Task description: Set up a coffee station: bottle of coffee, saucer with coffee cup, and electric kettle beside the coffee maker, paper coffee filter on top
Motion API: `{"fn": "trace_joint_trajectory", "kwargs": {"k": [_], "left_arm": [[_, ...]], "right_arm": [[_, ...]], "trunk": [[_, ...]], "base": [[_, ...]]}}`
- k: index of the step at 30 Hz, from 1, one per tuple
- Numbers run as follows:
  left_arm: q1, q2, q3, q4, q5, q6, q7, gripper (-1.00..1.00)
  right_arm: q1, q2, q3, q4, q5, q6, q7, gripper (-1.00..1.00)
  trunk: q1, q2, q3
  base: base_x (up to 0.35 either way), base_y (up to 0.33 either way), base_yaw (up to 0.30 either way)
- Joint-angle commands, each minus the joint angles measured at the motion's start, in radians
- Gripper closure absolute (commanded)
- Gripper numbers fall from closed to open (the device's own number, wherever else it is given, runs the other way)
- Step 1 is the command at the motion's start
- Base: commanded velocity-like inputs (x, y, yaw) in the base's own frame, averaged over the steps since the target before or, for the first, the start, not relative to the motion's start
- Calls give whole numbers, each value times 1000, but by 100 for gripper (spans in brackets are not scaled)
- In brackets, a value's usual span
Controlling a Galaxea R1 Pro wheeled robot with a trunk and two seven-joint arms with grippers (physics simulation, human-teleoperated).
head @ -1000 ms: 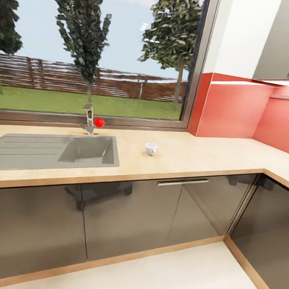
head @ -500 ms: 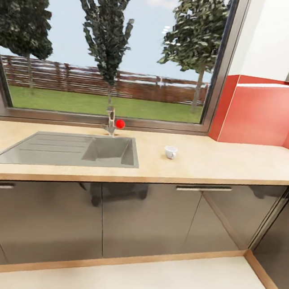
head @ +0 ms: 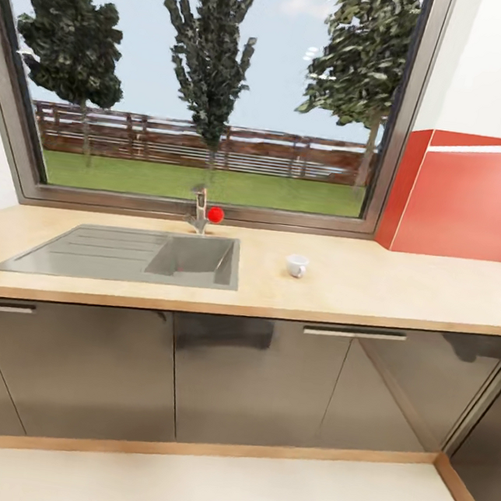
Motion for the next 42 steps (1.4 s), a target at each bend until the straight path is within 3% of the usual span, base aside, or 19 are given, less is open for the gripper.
{"fn": "trace_joint_trajectory", "kwargs": {"k": [1,8,17,20,21,28,33,37,40,42], "left_arm": [[-1,0,-7,0,11,10,-3,-100],[-1,0,-6,0,11,10,-3,-100],[-1,0,-7,1,11,9,-4,-100],[-1,0,-7,0,11,9,-4,-100],[-1,0,-7,1,11,9,-4,-100],[-1,0,-7,0,11,10,-4,-100],[-1,0,-3,0,11,10,-3,-100],[-1,0,5,0,11,10,-3,-100],[-1,1,16,0,11,10,-3,-100],[-1,2,33,0,11,13,-3,-100]], "right_arm": [[-1,0,-9,0,9,-1,4,-100],[-1,0,-8,0,12,-1,3,-100],[-1,1,-8,0,80,1,2,-100],[-1,1,-8,0,83,1,0,-100],[-2,0,-13,-2,79,6,-36,-100],[-10,3,-14,-9,67,8,-28,-100],[-45,18,-12,-19,25,9,38,-100],[-116,38,-11,-37,7,20,104,-100],[-164,64,-8,-43,4,49,136,-100],[-216,94,-5,-47,4,128,158,-100]], "trunk": [[0,-1,-1],[0,-1,-1],[0,-1,-1],[0,-1,-1],[0,-1,-1],[0,-1,-1],[0,-1,-1],[0,-1,-1],[0,-1,-1],[0,-1,-1]], "base": [[0,-304,271],[0,-225,186],[-54,-29,18],[-92,-23,2],[-5,-1,0],[-1,0,0],[0,0,0],[0,0,0],[0,0,0],[0,0,0]]}}
